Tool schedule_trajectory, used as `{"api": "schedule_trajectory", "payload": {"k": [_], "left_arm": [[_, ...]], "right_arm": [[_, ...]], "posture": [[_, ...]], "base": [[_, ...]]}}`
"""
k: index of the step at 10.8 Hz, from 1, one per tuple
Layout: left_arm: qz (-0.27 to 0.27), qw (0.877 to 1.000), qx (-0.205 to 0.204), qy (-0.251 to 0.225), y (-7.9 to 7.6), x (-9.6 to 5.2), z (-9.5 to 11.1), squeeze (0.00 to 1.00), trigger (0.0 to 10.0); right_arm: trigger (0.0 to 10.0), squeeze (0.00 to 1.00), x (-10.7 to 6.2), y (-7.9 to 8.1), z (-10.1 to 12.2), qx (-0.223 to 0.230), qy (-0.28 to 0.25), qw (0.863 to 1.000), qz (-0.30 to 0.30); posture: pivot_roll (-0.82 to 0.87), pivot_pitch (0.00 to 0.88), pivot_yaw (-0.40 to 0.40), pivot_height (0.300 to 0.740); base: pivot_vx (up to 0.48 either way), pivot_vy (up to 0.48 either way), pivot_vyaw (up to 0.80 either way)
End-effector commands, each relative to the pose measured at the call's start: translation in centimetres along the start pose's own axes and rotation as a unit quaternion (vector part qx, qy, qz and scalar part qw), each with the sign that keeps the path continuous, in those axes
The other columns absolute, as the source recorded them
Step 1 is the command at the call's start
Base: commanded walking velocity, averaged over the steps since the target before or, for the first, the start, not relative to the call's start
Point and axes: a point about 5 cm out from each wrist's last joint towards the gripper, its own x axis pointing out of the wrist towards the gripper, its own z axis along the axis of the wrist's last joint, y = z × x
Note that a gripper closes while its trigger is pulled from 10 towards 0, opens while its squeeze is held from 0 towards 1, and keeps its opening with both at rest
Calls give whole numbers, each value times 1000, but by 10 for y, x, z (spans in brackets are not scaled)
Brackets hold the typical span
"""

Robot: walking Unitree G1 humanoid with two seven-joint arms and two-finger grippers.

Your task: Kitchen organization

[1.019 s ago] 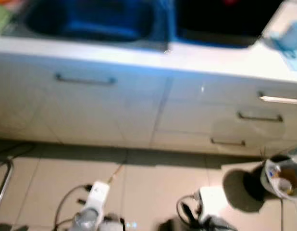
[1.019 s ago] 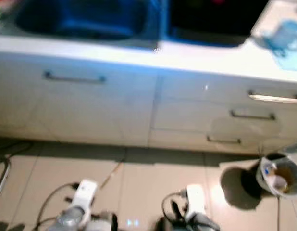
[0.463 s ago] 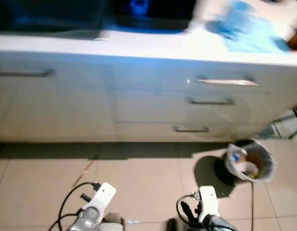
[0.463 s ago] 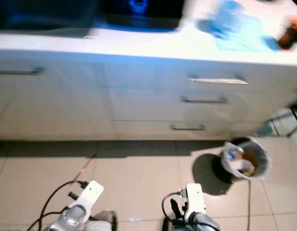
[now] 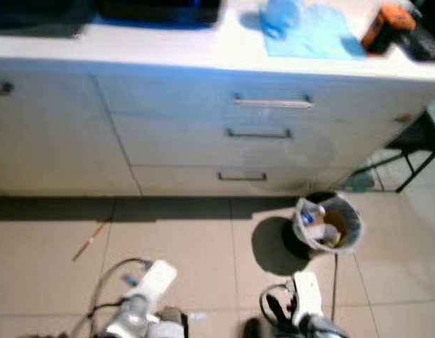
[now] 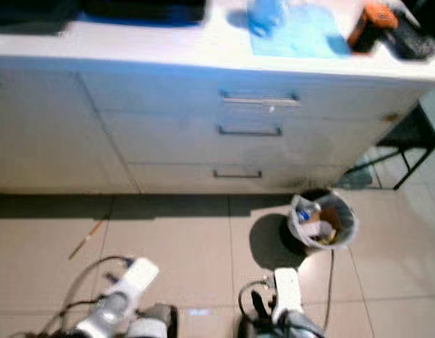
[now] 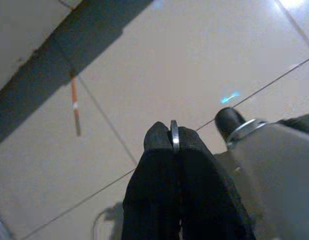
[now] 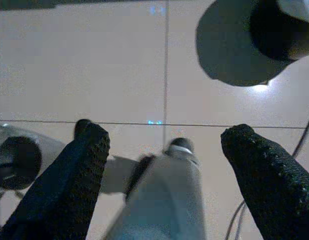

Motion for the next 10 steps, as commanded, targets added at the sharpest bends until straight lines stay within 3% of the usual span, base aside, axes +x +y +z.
{"api": "schedule_trajectory", "payload": {"k": [1, 9, 10], "left_arm": [[-10, 1000, -6, -2, -12, -2, 1, 0, 10000], [-14, 1000, -12, 3, -14, -4, 1, 0, 10000], [-15, 1000, -15, 3, -14, -4, 1, 0, 10000]], "right_arm": [[10000, 0, -6, -10, -12, 5, 19, 1000, -16], [10000, 0, -6, -9, -13, 11, 20, 1000, -15], [10000, 0, -6, -10, -14, 14, 24, 999, -16]], "posture": [[77, 215, -43, 740], [79, 204, -42, 740], [77, 202, -43, 740]], "base": [[0, 0, 0], [0, 0, 0], [0, 0, -800]]}}
